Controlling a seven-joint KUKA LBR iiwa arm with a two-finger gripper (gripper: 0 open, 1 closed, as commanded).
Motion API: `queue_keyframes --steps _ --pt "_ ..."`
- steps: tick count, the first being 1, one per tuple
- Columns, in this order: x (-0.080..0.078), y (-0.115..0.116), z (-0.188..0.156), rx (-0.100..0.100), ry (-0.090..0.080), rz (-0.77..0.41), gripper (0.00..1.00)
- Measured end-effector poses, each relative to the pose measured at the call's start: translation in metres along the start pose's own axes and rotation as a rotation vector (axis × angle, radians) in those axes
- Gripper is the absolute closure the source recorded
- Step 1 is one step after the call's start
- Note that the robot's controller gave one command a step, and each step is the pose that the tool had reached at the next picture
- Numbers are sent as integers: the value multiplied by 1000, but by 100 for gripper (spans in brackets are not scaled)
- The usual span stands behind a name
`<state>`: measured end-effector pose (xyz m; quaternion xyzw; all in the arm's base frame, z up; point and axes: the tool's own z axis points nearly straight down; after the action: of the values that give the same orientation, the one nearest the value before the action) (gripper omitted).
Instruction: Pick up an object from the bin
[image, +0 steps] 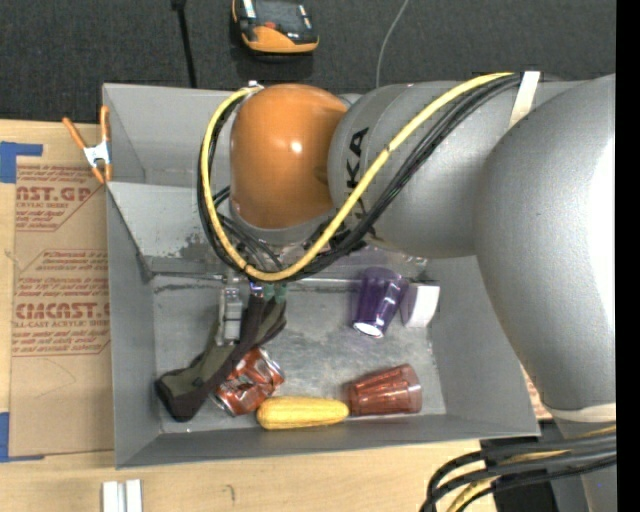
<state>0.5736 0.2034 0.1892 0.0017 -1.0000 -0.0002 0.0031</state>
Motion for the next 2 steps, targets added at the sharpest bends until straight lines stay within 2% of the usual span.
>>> queue_keyframes --steps 1,2 --pt "-2 -1 -5 -1 -8 2 0" --pt "16 -45 49 -2 -13 -41 0"
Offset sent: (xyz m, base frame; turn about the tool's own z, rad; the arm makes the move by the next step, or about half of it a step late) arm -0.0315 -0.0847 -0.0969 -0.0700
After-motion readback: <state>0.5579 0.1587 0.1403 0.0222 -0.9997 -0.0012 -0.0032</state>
